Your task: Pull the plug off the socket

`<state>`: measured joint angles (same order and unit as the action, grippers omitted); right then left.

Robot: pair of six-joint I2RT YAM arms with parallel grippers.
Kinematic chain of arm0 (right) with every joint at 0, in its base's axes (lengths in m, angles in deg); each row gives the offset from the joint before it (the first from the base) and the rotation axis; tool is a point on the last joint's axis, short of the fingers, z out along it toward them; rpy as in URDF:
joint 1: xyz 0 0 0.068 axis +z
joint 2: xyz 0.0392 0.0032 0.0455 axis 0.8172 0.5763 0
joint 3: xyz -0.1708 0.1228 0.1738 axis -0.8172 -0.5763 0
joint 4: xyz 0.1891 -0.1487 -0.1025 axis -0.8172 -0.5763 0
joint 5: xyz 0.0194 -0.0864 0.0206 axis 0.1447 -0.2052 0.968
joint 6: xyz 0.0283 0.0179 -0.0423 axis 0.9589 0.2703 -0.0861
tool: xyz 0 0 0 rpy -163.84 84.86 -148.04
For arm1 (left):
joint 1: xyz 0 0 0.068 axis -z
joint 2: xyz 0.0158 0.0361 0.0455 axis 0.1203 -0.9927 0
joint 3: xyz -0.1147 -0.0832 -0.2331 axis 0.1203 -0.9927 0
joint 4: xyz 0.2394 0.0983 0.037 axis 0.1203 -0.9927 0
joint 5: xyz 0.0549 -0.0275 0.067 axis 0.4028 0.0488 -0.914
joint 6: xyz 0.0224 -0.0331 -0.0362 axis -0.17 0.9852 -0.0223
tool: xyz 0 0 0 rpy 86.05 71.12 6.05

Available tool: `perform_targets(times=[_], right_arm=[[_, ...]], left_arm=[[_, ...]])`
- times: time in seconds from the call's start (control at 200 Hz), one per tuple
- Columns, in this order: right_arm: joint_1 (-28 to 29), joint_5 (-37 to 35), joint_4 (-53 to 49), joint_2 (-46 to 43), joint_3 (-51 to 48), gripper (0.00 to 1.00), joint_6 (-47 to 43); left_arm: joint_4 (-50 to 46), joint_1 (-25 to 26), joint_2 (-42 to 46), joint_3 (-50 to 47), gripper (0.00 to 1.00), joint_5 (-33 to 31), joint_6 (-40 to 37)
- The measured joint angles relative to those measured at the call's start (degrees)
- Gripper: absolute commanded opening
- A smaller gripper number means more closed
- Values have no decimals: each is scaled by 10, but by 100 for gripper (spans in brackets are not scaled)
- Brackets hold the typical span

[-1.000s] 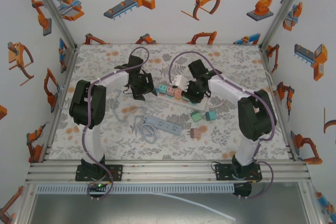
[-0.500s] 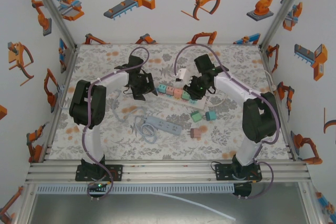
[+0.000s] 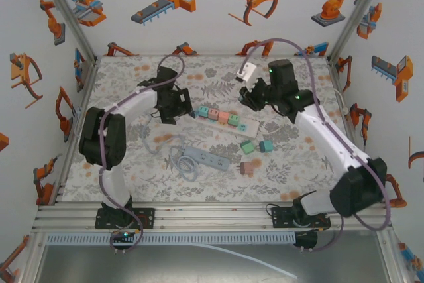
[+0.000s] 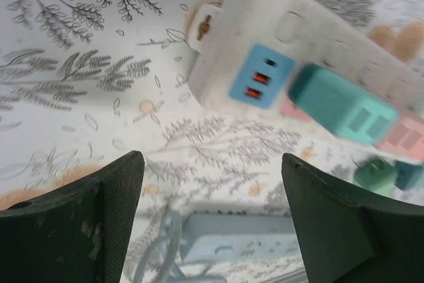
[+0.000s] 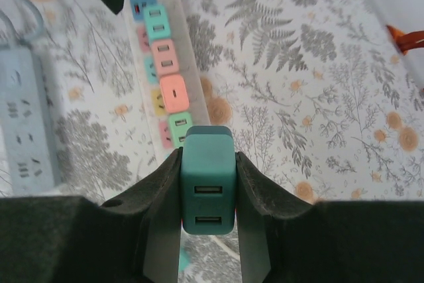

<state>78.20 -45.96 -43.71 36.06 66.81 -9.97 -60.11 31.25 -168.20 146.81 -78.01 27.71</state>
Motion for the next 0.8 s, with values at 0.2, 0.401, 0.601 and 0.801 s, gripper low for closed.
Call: perform_targets(times=[0.2, 0.401, 0.601, 0.801], right_arm=[[-23, 19, 154, -126, -147, 15, 239], [-23, 14, 259, -188, -293, 14, 481], [13, -19, 291, -216, -412, 12, 617], [75, -90, 293, -196, -468, 15, 674]], left_arm=[[22, -2, 186, -31, 82, 30, -59], [45, -2, 355, -104, 82, 107, -164], [44, 6, 482, -184, 95, 200, -303], [0, 71, 552, -231, 97, 252, -477]])
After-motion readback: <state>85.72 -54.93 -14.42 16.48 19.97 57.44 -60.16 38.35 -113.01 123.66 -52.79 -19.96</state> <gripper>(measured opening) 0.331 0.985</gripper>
